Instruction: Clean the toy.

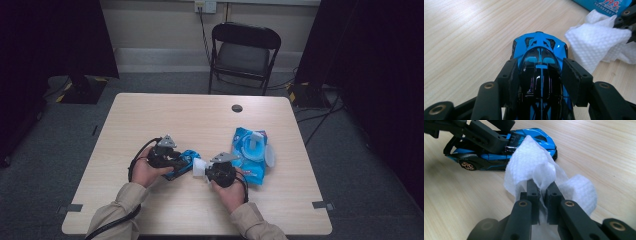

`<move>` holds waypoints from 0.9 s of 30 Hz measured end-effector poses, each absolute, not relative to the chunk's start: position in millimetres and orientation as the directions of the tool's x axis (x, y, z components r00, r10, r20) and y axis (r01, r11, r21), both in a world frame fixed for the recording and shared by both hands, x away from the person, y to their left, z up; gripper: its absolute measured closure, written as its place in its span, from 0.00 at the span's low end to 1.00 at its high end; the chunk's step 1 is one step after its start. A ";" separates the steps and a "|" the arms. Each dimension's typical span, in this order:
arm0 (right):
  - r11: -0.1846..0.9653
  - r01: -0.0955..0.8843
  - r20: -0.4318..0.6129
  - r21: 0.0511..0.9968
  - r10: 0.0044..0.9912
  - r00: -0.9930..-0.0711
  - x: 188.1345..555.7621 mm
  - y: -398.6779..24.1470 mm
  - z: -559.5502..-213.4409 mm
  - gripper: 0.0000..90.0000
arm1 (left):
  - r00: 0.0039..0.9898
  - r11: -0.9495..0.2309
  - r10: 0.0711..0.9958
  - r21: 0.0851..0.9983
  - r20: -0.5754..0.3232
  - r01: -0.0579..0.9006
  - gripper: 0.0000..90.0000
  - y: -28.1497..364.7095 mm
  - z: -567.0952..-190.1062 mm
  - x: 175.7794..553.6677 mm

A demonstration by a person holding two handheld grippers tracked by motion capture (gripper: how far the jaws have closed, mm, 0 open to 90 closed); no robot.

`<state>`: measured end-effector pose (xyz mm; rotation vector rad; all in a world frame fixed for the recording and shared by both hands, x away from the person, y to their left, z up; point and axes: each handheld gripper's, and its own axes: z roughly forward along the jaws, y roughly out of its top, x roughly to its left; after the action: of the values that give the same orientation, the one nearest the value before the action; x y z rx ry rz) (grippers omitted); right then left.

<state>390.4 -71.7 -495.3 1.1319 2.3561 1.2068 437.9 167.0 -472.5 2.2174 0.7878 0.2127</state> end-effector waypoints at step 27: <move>0.426 0.505 0.098 0.751 0.683 -0.724 391.5 -31.3 -502.3 0.95 | 0.801 -0.537 0.596 0.712 -0.060 0.453 0.56 168.7 -473.1 433.0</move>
<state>391.5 -31.3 -502.3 1.0416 2.4585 1.1783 433.0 168.7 -473.1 2.2301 0.7697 0.2439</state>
